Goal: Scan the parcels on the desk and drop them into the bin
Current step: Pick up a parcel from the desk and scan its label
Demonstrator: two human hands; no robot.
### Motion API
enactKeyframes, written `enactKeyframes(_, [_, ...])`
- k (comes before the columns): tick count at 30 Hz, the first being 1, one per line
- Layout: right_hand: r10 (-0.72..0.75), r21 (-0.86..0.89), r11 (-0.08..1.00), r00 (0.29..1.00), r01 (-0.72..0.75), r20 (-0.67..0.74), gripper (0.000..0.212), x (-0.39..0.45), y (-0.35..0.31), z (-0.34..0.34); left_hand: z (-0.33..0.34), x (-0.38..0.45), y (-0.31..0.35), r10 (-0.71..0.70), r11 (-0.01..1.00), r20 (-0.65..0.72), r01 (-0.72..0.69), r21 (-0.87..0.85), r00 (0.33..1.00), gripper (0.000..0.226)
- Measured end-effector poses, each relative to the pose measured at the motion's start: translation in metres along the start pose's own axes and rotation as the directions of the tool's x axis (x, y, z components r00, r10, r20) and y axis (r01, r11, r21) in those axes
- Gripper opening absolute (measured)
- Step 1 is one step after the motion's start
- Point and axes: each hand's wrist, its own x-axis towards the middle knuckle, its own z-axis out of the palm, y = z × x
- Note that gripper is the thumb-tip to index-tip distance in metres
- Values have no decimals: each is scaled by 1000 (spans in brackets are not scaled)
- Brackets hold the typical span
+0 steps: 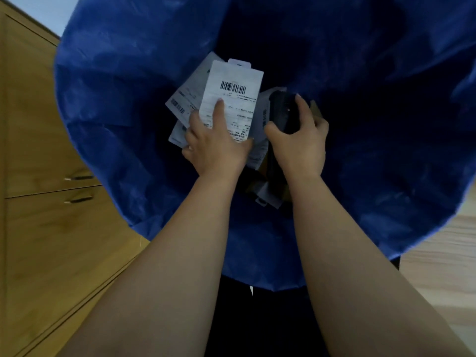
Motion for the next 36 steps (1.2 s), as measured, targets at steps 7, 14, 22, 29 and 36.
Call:
enactKeyframes(7, [30,-30,999,1000,-30,-7,77,-4,-1,11,3,8,-7,17,1000,68,-16,-9,998,102])
enactKeyframes(14, [0,19,1000,997,1,-74,76,-21,-22,6,-31,5,-2,121,993,6,-121,-11,993,91])
enactKeyframes(22, [-40,78,995,962,63,-271,73,-65,-44,-30,-75,-23,18,342,939,-49,-343,-21,938,84])
enactKeyframes(29, [-24,117,989,875,92,-484,73,-116,-43,-104,-99,-75,65,560,827,-41,-561,-28,828,84])
enactKeyframes(36, [107,223,973,740,60,-664,74,-170,-3,-179,-91,-150,120,741,670,-18,-741,-41,671,82])
